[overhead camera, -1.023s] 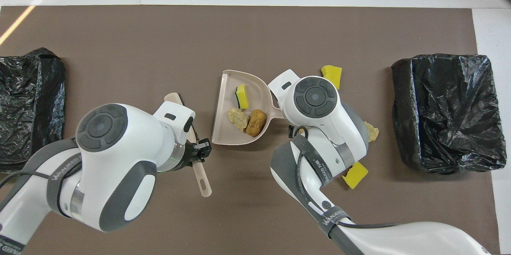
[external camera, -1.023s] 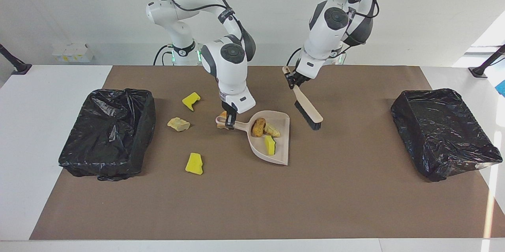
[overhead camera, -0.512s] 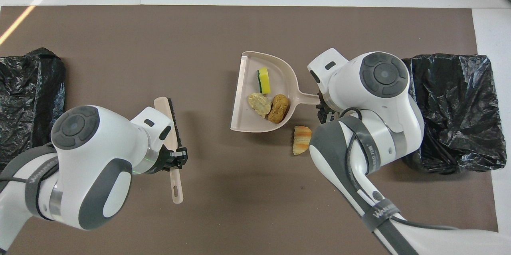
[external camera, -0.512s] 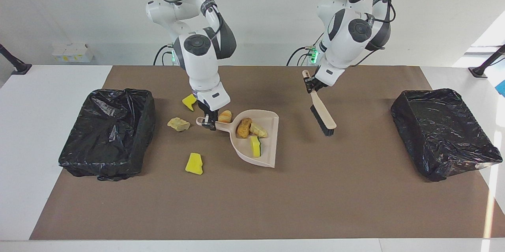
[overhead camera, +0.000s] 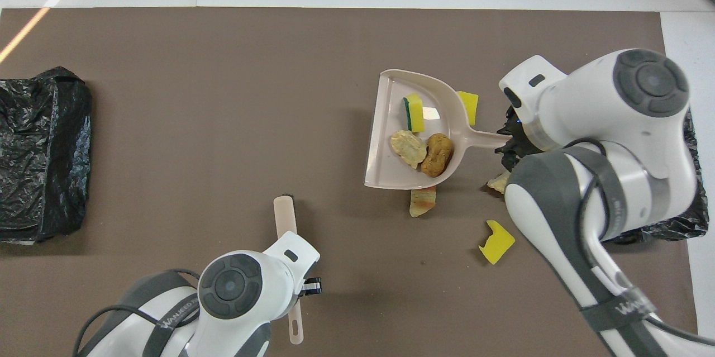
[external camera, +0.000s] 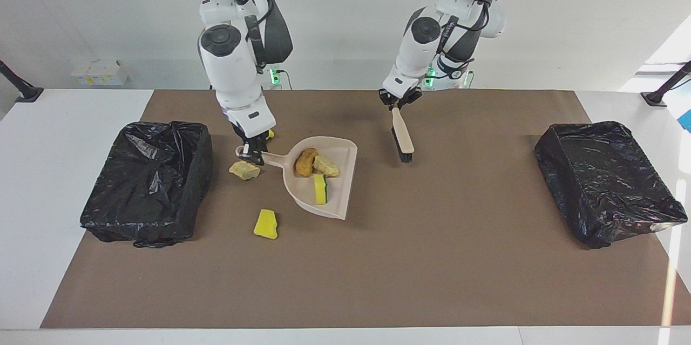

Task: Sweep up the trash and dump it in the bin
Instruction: 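Carry the loaded dustpan with the right gripper over the nearby bin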

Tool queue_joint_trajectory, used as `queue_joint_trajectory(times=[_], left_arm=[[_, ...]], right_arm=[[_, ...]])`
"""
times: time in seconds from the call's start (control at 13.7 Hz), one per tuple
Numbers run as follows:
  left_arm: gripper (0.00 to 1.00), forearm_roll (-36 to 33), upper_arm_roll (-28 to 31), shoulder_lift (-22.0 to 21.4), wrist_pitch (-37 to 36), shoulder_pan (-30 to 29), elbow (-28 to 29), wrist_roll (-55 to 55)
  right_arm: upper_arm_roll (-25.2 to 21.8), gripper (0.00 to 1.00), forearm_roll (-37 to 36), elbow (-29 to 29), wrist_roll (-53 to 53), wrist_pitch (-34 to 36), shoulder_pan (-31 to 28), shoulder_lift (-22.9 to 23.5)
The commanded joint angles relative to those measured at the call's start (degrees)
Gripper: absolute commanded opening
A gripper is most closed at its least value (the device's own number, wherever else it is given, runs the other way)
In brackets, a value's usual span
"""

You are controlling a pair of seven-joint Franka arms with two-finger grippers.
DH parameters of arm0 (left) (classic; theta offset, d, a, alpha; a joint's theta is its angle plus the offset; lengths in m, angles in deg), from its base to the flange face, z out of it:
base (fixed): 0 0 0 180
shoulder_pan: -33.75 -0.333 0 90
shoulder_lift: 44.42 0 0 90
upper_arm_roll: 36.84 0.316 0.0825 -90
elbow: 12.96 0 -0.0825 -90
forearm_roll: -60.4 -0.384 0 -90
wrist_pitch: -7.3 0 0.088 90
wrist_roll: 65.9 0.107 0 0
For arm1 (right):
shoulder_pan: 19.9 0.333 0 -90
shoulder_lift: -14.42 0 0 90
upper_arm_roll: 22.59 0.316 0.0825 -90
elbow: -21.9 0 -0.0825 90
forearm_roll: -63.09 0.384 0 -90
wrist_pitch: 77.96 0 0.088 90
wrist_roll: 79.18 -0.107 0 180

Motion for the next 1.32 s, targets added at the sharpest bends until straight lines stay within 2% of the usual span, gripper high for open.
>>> queue_joint_trajectory(times=[0.0,0.15,0.37,0.44,0.51,0.58,0.66,0.88,1.1,1.24], left_arm=[[0.0,-0.9,0.9,-0.8,1.9,3.1,2.9,-2.2],[0.0,-0.8,1.0,-0.5,4.4,3.5,4.7,-1.6],[0.02,-0.8,1.0,0.4,4.6,1.8,4.2,-1.2],[0.16,-0.8,1.0,0.9,4.4,1.0,3.8,-1.1],[0.52,-0.8,1.1,1.2,4.4,0.3,3.6,-0.7],[0.92,-0.8,1.1,2.3,3.9,-1.3,2.2,0.6],[1.0,-0.8,1.1,3.3,3.7,-3.0,0.7,1.0],[1.0,-0.8,1.2,3.3,2.3,-9.1,-3.8,3.5],[1.0,-1.2,1.4,4.5,-3.6,-15.3,-10.9,12.4],[1.0,-2.1,1.5,5.2,-5.2,-20.5,-15.0,18.5]], right_arm=[[0.5,0.0,2.1,0.8,9.9,2.0,-7.6,-1.9],[0.2,0.0,2.0,1.0,15.4,3.9,-12.3,-2.2],[0.2,0.0,1.1,1.2,25.0,2.7,-22.2,-2.4],[0.1,0.0,0.2,1.2,27.3,2.7,-24.6,-2.4],[0.1,0.0,-0.2,1.0,30.5,2.5,-26.9,-2.5],[0.1,0.0,-0.2,1.1,33.8,1.6,-28.9,-2.6],[-0.1,0.0,-0.9,1.1,37.5,1.4,-31.3,-2.7],[-0.5,0.0,-5.5,1.2,44.7,-2.0,-39.1,-3.3],[-0.1,0.0,-12.9,1.2,41.1,-6.4,-38.6,-2.9],[0.0,0.0,-17.4,1.2,33.7,-6.6,-36.8,-2.6]])
